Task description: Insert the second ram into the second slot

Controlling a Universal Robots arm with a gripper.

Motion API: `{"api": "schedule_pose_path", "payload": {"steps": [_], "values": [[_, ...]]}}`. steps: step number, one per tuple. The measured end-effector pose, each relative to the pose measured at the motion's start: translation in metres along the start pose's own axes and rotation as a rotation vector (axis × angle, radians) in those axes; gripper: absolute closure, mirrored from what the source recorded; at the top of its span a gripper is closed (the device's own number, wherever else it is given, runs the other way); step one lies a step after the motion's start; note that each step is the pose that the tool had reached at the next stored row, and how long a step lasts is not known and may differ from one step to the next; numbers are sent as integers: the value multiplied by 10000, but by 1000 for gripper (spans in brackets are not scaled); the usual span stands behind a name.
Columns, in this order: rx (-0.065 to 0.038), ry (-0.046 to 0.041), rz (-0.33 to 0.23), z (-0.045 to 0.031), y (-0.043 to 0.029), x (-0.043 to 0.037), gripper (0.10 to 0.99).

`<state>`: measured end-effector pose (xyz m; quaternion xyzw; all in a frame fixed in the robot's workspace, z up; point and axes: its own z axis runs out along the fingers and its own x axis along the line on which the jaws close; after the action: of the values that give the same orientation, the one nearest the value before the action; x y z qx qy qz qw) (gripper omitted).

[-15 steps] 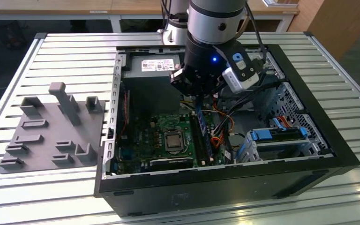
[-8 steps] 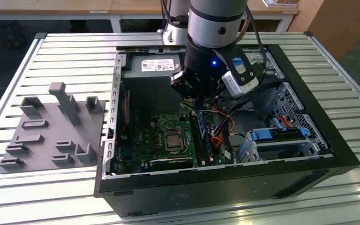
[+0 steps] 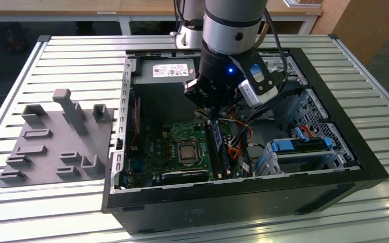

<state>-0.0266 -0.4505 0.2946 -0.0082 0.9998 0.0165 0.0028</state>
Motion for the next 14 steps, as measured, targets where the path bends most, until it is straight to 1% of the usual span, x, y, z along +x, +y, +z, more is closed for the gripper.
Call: {"api": "schedule_pose_path", "payload": {"steps": [14], "values": [[7,8,55,21,-3,0,957]]}}
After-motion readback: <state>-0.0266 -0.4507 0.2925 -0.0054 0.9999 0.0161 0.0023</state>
